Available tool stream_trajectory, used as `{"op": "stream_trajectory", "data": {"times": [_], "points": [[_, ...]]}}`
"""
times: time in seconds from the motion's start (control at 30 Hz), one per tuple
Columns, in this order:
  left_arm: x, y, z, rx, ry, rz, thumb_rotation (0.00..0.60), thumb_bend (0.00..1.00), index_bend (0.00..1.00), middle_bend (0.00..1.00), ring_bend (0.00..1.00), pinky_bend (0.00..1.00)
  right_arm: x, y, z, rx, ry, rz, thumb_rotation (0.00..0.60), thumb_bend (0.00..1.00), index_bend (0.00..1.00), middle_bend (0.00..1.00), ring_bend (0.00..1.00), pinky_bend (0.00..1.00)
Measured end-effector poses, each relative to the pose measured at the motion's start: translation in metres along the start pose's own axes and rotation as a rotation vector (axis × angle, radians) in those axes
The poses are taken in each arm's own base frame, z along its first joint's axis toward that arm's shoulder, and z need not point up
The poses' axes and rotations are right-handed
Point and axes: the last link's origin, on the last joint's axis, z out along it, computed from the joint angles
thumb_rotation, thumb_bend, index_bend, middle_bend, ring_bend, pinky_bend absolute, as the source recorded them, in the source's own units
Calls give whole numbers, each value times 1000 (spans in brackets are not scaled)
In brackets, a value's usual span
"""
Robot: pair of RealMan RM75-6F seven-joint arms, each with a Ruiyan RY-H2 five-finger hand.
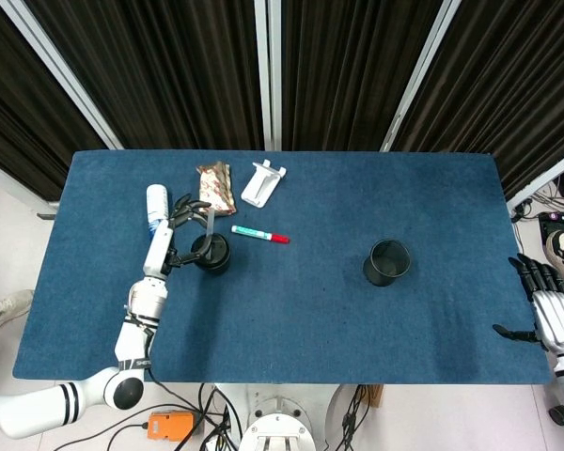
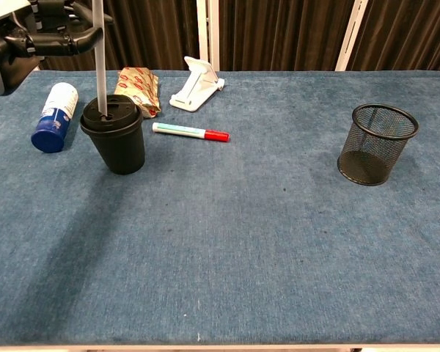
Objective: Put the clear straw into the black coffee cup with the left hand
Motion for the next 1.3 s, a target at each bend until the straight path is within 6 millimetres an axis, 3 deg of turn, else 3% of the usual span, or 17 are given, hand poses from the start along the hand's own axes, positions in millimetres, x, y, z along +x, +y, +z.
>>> {"op": "stream_trajectory", "data": {"times": [0.57, 0.77, 0.87, 1.07, 1.3], "points": [[-2, -21, -7, 26, 14, 20, 600, 369, 528, 234, 8, 0, 1, 4, -2, -14, 4, 15, 600, 130, 0, 58, 0, 23], [-1, -29, -14, 32, 14, 47, 600, 293, 177, 172, 1, 0, 4, 4, -3, -14, 11, 17, 600, 128, 0, 58, 0, 23], [3, -31, -18, 25, 16, 85, 600, 270, 76, 133, 0, 0, 4, 4, -3, -15, 13, 20, 600, 129, 0, 58, 0, 23], [27, -35, -36, 21, 11, 217, 600, 211, 30, 96, 0, 0, 6, 7, -5, -23, 17, 32, 600, 128, 0, 58, 0, 23], [91, -35, -74, 76, 37, 495, 600, 154, 37, 92, 0, 0, 13, 12, -5, -24, 42, 56, 600, 129, 0, 58, 0, 23]]}}
